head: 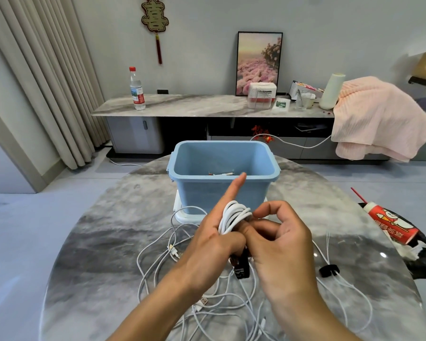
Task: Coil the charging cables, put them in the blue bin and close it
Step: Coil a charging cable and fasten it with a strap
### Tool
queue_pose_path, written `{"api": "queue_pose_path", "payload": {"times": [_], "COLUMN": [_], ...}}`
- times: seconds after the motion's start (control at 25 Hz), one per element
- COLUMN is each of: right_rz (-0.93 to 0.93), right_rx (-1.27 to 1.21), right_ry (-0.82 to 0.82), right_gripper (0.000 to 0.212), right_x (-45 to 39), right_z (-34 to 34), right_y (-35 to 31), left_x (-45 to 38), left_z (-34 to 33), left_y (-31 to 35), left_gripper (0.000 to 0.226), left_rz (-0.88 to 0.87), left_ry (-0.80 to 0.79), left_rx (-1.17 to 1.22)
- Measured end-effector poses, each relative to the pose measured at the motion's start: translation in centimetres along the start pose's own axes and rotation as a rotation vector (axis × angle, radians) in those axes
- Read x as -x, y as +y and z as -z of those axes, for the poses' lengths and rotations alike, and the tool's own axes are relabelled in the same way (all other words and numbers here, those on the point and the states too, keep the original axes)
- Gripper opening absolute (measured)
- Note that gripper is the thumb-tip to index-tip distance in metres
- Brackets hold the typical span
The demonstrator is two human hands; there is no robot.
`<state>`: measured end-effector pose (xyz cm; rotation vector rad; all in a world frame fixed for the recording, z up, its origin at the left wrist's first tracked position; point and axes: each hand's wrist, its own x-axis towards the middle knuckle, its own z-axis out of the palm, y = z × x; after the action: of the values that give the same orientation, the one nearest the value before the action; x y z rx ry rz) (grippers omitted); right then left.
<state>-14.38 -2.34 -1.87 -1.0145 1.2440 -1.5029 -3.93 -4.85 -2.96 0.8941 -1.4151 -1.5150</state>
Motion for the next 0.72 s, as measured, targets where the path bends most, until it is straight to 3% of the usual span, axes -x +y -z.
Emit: {"api": "queue_pose_path", "payload": {"times": [0.2,0.44,0.6,0.72], "right_rz": [-0.13,-0.114,-0.239,-0.221], "right_rx": [-0.243,-0.158,-0.128,-0.091], "right_ry": [-0.01,-0.12,-0.185,-0.227], "right_gripper": [0.019,0.023,0.03,0.025], "right_x": [0.3,0.1,-1.3,-1.5], "right_z": [-0.7,-0.5,0.4,0.9], "right_y": [0.5,0.1,-0.2,-0.6], "left_x": [0.3,0.2,0.4,0.4], "left_z": [-0.3,0.4,0.3,0.2], "left_y": [0.2,-0.5,0.3,0.8], "left_gripper": [0.105,0.101,0.098,0.099], "left_rz": [0.018,0.067,-0.047,-0.094], "left_ry": [0.031,0.099,0.004,-0.059], "left_rx": [-0.05,-0.111,-0.279,-0.281]}}
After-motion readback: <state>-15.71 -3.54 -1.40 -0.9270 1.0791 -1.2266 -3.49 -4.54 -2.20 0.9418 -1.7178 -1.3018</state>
